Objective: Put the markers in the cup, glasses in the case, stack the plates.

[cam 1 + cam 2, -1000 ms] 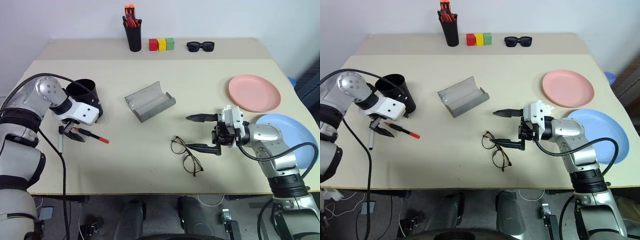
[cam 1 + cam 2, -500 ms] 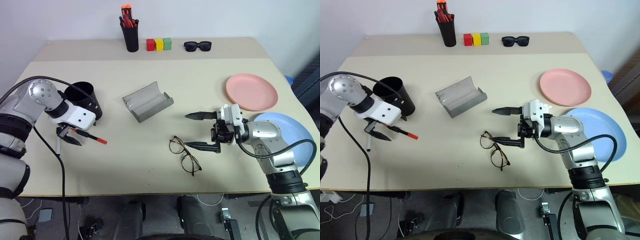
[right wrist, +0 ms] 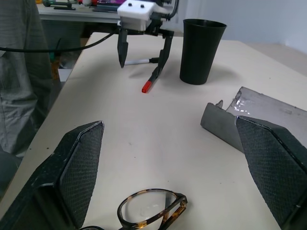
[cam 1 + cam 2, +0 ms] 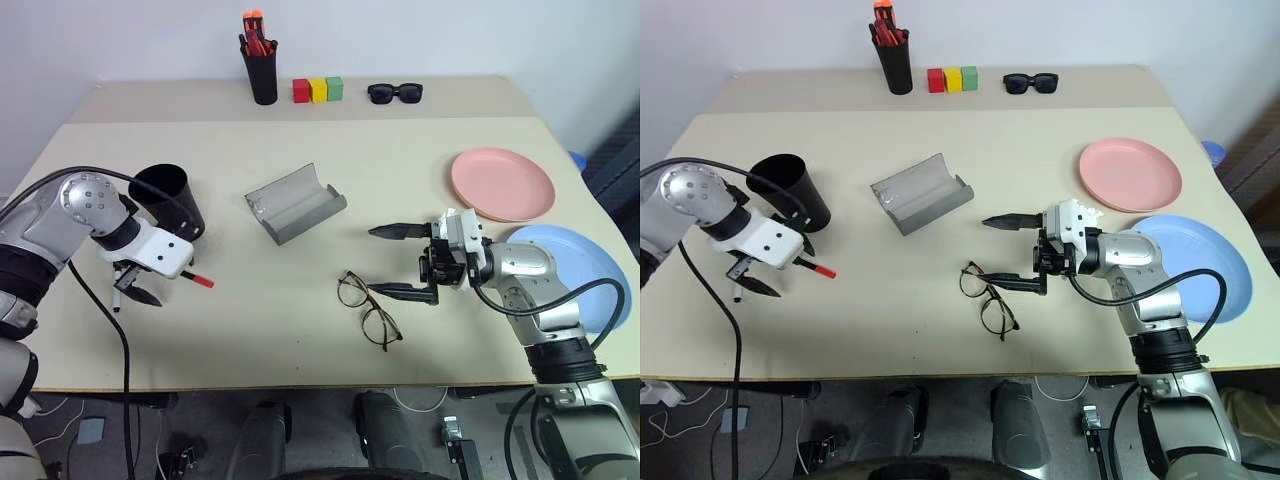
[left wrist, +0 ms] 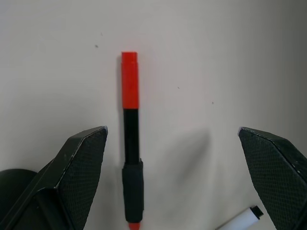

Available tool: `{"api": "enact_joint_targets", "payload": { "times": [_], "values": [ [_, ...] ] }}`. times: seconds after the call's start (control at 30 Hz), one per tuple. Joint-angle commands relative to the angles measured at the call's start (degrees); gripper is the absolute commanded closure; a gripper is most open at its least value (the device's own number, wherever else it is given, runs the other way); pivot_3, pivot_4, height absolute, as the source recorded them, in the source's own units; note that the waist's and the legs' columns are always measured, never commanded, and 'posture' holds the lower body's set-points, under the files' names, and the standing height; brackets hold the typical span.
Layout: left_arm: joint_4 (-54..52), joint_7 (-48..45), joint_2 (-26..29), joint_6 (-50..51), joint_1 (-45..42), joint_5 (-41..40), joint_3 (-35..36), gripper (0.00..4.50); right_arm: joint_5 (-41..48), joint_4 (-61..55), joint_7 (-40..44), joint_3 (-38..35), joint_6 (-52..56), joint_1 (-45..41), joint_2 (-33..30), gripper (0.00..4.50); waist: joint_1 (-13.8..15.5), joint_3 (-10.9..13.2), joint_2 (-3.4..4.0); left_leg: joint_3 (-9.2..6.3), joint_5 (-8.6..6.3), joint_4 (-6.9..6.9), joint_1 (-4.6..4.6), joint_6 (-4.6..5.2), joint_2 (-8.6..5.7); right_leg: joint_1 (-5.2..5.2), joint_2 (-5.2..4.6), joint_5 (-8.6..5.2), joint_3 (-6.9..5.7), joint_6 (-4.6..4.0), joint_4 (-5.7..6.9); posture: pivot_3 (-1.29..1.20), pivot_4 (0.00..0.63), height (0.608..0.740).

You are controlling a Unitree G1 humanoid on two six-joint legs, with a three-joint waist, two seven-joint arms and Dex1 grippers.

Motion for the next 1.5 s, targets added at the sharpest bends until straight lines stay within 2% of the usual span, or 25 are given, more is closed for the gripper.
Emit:
{"api": "enact_joint_targets", "payload": {
  "times": [0.03, 0.5, 0.6, 0.8, 0.83, 0.87, 1.0, 1.1, 1.2, 1.27, 1.33, 1.5],
  "values": [
    [-0.87, -0.23, 0.43, 0.69, -0.17, 1.28, 2.78, 0.00, 0.00, -0.45, 0.16, -0.24, -1.05, -1.19, 0.45, 0.02, 0.00, 0.00, 0.00, 0.00, 0.00, 0.00, 0.00, 0.00, 0.00, 0.00, 0.00, 0.00, 0.00, 0.00, 0.00, 0.00, 0.150, 0.740],
    [4.74, 2.13, -4.25, -3.88, -0.10, 9.94, 5.10, 0.00, 0.18, -2.58, 0.41, -0.54, -0.76, 0.70, -0.69, 0.02, 0.01, 0.00, 0.00, 0.00, 0.00, 0.01, 0.00, 0.00, 0.00, 0.00, 0.00, 0.00, 0.00, 0.00, 0.02, 0.00, 0.150, 0.740],
    [6.88, 2.58, -4.95, -6.47, -0.67, 11.46, 4.82, 0.74, -0.48, -2.98, 1.24, -0.25, -1.66, 1.63, -1.35, 0.00, 0.01, 0.00, 0.00, 0.00, 0.00, 0.01, 0.00, 0.00, 0.00, 0.00, 0.00, 0.00, 0.00, 0.00, 0.02, 0.00, 0.150, 0.740],
    [11.48, 2.74, -6.25, -10.40, -2.34, 13.35, 4.56, 3.56, -1.18, -2.81, 2.49, 0.30, -2.75, 1.48, -0.99, 0.00, -0.07, 0.00, 0.00, 0.00, 0.00, 0.01, 0.02, 0.00, -0.01, -0.01, 0.00, 0.00, 0.00, 0.00, 0.04, 0.00, 0.150, 0.740],
    [11.74, 2.69, -6.36, -10.77, -2.39, 13.37, 4.67, 4.14, -1.24, -2.66, 2.42, 0.31, -2.83, 1.33, -0.87, 0.00, -0.08, 0.00, 0.00, 0.00, 0.00, 0.00, 0.02, 0.00, -0.01, -0.01, 0.00, 0.00, 0.01, 0.01, 0.03, 0.00, 0.150, 0.740],
    [11.92, 2.69, -6.42, -11.33, -2.37, 13.20, 4.86, 4.46, -1.27, -2.65, 2.28, 0.35, -2.86, 1.25, -0.76, 0.00, -0.05, 0.00, 0.00, 0.00, 0.00, 0.00, 0.02, 0.00, -0.01, -0.01, 0.00, 0.00, 0.01, 0.01, 0.03, 0.00, 0.150, 0.740],
    [10.82, 1.85, -5.96, -12.23, -1.58, 11.93, 5.63, 4.46, -1.16, -2.92, 1.78, 0.43, -2.73, 1.22, -0.56, 0.00, -0.02, 0.00, 0.00, 0.00, 0.00, 0.01, 0.02, 0.00, -0.01, -0.01, 0.00, 0.00, 0.01, 0.01, 0.04, 0.00, 0.150, 0.740],
    [5.54, 0.22, -4.79, -11.54, 0.75, 8.32, 7.62, 4.46, -1.04, -2.47, 1.77, 0.09, -2.99, 1.14, -0.66, 0.00, -0.06, 0.00, 0.00, 0.00, 0.00, 0.00, 0.02, 0.00, -0.01, -0.01, 0.00, 0.00, 0.01, 0.01, 0.04, 0.00, 0.150, 0.740],
    [-2.77, -0.23, -2.69, -7.87, 3.60, 1.41, 8.69, 4.46, -0.67, -2.39, 1.19, -0.24, -2.71, 0.96, -0.35, 0.00, -0.03, 0.00, 0.00, -0.01, 0.00, 0.01, 0.01, 0.00, 0.00, -0.02, -0.01, 0.00, 0.01, 0.01, 0.06, 0.00, 0.150, 0.740],
    [-11.13, -0.23, -1.93, -2.56, 5.55, -4.33, 10.63, 4.46, -0.41, -2.36, 0.96, -0.28, -2.44, 0.95, -0.19, 0.00, -0.02, 0.00, 0.00, -0.02, 0.00, 0.01, 0.00, 0.00, 0.00, -0.02, -0.02, 0.00, 0.02, 0.01, 0.07, 0.00, 0.150, 0.740],
    [-18.12, -0.23, -3.40, 4.49, 5.89, -8.99, 13.51, 4.46, -0.22, -2.23, 0.45, -0.36, -1.99, 0.96, 0.04, 0.00, 0.29, 0.00, -0.01, -0.04, 0.00, 0.03, 0.00, 0.00, 0.00, -0.01, -0.02, 0.00, 0.01, 0.01, 0.09, 0.00, 0.150, 0.740],
    [-24.92, 7.85, -12.01, 25.20, -0.60, -14.72, 19.70, 4.46, 0.66, -1.98, -2.89, -1.86, 0.60, 1.28, 0.17, 0.00, 0.43, 0.00, -0.02, -0.06, 0.00, 0.18, 0.00, 0.00, -0.02, 0.07, -0.01, 0.00, -0.01, 0.01, 0.13, 0.00, 0.150, 0.740]
  ]
}}
